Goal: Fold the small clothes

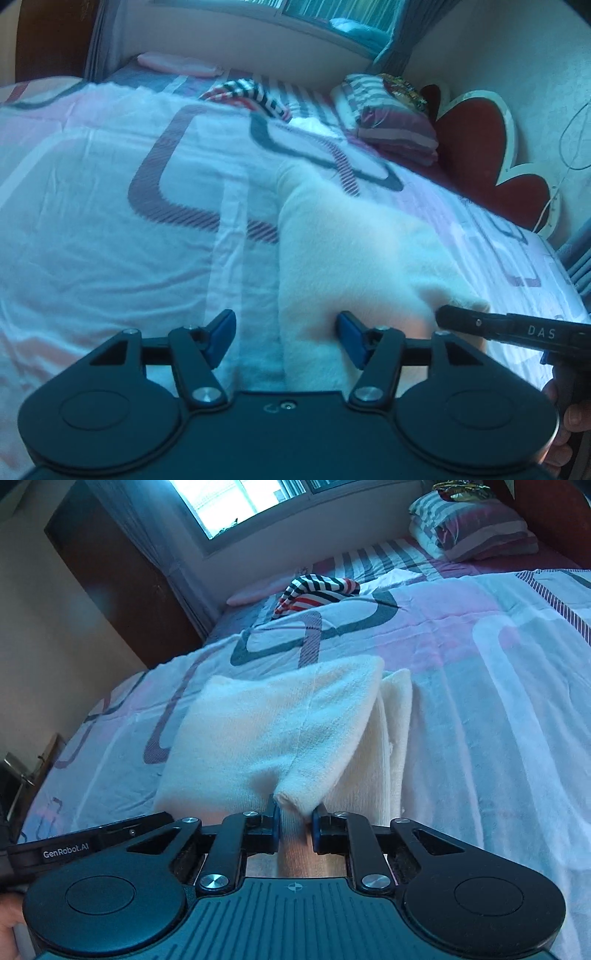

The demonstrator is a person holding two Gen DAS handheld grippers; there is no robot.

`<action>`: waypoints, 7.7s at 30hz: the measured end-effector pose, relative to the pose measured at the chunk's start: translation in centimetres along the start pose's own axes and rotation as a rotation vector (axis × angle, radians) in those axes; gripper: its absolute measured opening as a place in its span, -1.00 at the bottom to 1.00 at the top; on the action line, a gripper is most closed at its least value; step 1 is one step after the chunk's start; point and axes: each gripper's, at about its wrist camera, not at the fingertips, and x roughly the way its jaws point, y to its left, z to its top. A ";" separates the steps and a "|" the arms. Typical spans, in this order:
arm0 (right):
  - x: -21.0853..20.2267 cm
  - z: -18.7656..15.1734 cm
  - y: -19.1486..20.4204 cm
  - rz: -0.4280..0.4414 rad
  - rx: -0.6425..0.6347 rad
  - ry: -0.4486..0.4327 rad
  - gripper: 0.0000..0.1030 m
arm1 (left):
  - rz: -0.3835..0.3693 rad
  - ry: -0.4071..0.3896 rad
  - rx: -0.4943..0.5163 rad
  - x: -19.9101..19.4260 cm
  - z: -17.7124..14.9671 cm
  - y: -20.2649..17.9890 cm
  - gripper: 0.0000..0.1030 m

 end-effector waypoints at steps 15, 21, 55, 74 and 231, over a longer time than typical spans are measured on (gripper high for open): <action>0.6 0.0 -1.7 -0.058 -0.061 0.054 -0.72 | -0.007 0.081 0.071 2.5 -0.6 -1.0 0.20; -2.1 2.5 -1.7 -0.078 -0.064 -0.104 -0.16 | -0.019 -0.022 0.086 1.0 2.2 -0.8 0.13; 0.0 -4.8 1.6 -0.287 -0.371 0.039 -0.04 | 0.013 0.022 0.057 -1.8 -4.8 -0.6 0.25; -5.0 -9.4 2.8 -0.273 -0.249 0.007 -0.26 | 0.036 0.059 0.098 -4.7 -8.1 -1.3 0.24; 6.3 -12.4 23.8 -0.135 -0.326 0.111 -0.51 | 0.109 -0.003 0.083 -15.3 -7.5 16.6 -0.37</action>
